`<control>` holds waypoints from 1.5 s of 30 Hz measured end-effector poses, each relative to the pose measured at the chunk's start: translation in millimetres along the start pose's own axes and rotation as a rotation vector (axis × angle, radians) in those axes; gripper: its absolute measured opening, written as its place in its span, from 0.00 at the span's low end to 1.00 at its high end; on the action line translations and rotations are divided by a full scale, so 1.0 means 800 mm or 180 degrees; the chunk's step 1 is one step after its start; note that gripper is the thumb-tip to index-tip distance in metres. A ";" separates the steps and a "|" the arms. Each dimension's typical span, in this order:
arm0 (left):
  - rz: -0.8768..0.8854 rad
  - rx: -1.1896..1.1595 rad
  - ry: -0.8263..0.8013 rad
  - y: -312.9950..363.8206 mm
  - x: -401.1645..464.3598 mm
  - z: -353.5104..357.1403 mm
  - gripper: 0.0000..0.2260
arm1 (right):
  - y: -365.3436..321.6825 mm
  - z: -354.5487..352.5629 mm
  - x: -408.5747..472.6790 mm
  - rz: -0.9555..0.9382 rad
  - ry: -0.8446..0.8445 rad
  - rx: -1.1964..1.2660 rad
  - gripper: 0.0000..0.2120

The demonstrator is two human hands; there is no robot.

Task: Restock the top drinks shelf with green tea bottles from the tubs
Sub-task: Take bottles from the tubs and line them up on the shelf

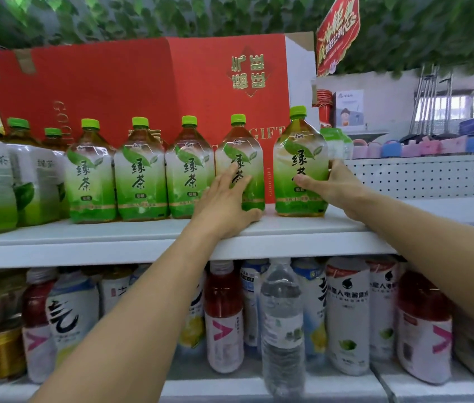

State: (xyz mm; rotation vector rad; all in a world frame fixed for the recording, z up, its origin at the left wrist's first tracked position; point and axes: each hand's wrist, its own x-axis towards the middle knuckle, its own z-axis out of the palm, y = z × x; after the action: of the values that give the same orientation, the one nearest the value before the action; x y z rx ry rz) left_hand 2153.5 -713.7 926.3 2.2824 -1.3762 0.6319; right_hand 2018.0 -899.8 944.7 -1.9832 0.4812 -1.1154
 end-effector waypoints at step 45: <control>0.1024 -0.1331 -0.0212 0.240 -0.300 0.151 0.32 | 0.109 -0.199 -0.494 0.0196 0.0920 -0.3317 0.27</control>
State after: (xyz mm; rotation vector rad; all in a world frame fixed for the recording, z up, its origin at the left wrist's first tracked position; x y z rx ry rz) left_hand 1903.9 -692.3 711.8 1.7853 -1.7385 0.3203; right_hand 1675.6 -769.8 710.3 -2.6210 1.5000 -1.2401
